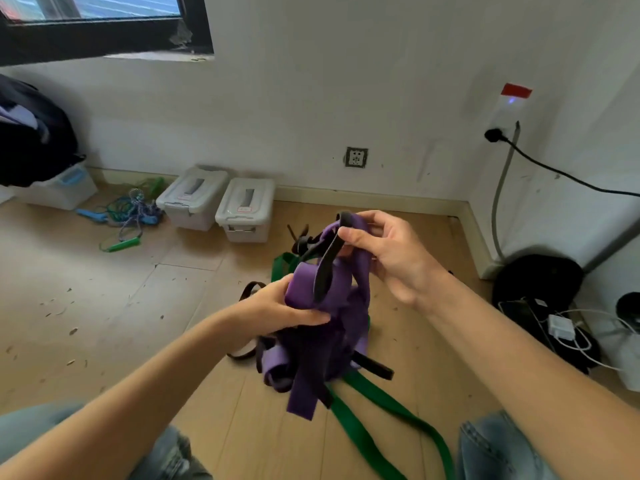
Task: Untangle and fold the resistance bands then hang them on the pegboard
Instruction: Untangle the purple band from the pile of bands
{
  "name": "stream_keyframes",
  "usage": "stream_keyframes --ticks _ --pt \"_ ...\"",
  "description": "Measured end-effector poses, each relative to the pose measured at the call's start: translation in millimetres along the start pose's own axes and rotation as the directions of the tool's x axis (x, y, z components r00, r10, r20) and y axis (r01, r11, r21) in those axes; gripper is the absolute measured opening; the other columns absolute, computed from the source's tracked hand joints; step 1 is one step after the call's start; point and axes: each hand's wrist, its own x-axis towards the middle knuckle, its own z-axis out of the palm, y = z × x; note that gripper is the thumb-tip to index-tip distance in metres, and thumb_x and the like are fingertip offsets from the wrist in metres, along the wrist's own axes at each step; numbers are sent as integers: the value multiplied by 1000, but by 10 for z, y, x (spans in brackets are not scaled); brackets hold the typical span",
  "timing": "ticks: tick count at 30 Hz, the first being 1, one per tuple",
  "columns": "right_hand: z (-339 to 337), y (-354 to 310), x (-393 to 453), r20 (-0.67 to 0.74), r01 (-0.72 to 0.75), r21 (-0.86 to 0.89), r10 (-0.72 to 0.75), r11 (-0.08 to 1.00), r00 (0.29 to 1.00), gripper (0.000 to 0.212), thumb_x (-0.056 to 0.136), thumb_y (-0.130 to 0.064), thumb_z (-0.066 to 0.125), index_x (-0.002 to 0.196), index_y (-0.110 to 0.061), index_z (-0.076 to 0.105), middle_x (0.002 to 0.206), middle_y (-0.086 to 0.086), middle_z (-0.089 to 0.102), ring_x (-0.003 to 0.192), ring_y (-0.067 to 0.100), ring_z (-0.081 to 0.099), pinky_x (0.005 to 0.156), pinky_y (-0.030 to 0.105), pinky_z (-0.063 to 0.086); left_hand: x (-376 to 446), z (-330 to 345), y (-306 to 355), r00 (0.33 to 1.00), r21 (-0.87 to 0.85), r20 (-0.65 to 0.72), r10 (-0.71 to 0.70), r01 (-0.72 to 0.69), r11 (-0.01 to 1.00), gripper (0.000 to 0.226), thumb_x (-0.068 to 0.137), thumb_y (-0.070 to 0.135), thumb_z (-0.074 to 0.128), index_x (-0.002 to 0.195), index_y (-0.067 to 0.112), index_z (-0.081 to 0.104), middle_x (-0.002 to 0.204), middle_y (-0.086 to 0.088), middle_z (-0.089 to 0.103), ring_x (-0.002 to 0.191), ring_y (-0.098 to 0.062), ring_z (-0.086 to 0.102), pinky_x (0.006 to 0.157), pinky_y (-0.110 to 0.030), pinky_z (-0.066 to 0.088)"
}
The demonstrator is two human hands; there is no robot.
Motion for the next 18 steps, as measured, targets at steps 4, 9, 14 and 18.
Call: stream_keyframes --ticks 4,9,14,18 --pt "-219 -24 76 -220 74 -159 -109 984 970 13 81 -16 70 90 -7 66 64 -6 59 51 2 52 47 19 46 -41 -195 100 967 -91 -226 114 -138 986 38 72 4 73 107 11 60 96 -11 70 86 -26 69 69 -33 59" --pt "-436 170 126 -215 -152 -733 -14 663 976 53 87 -45 56 125 -8 55 110 5 60 96 18 58 72 21 47 -72 -384 281 896 -320 -390 212 -348 881 19 75 19 67 93 13 64 78 -5 72 70 -17 70 56 -24 55" --pt "-152 40 -53 67 -121 -474 173 872 983 53 87 -60 38 116 -19 55 120 4 60 110 19 58 90 32 50 -70 -376 342 869 -511 -468 161 -414 754 31 76 30 64 101 12 60 83 -8 73 79 -23 71 59 -28 56" --pt "34 97 -191 307 -226 -318 325 921 894 61 80 -58 47 111 -8 62 109 9 69 100 19 65 88 32 53 -78 -361 349 904 -527 -398 159 -367 767 35 76 21 66 108 9 56 91 -11 70 86 -24 70 64 -29 57"
